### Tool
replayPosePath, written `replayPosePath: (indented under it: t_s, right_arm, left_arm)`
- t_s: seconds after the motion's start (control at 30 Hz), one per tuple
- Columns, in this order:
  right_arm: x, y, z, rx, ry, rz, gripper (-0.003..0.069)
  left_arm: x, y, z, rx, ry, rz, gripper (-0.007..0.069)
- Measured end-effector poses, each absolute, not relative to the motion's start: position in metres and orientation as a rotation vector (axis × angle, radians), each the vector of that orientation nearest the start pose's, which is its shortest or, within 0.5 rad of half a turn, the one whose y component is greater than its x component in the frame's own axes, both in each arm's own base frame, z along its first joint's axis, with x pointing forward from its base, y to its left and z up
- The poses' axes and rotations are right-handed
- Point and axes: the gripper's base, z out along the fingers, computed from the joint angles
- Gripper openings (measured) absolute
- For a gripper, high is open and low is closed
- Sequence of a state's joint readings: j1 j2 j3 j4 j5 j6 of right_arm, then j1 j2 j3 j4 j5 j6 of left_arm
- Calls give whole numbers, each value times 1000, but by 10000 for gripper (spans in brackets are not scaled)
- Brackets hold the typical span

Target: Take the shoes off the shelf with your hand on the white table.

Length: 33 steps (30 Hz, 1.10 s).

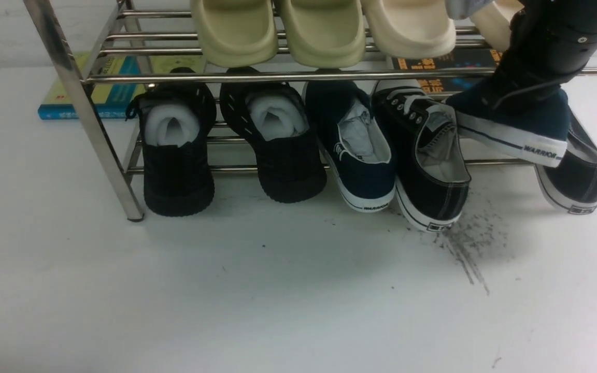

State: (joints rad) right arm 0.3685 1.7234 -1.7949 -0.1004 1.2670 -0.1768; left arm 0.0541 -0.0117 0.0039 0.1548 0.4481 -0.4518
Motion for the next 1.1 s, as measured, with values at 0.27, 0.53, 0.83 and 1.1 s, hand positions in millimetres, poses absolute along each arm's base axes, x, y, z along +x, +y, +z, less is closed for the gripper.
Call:
replayPosePath:
  t_s: [0.27,0.53,0.83,1.1]
  right_arm:
    - [335,119,390,-709,2538,-65,38]
    - [326,118,401,-679,2520,-3,38]
    - [321,116,403,-673,2516,-13,38]
    - [322,124,390,-664,2560,3,38]
  left_arm:
    - [50,9,173,-394,1879,-109,239]
    - [50,9,173,-394,1879,-109,239]
    - [50,9,173,-394,1879,-109,239]
    - [50,9,173,-394,1879,-109,239]
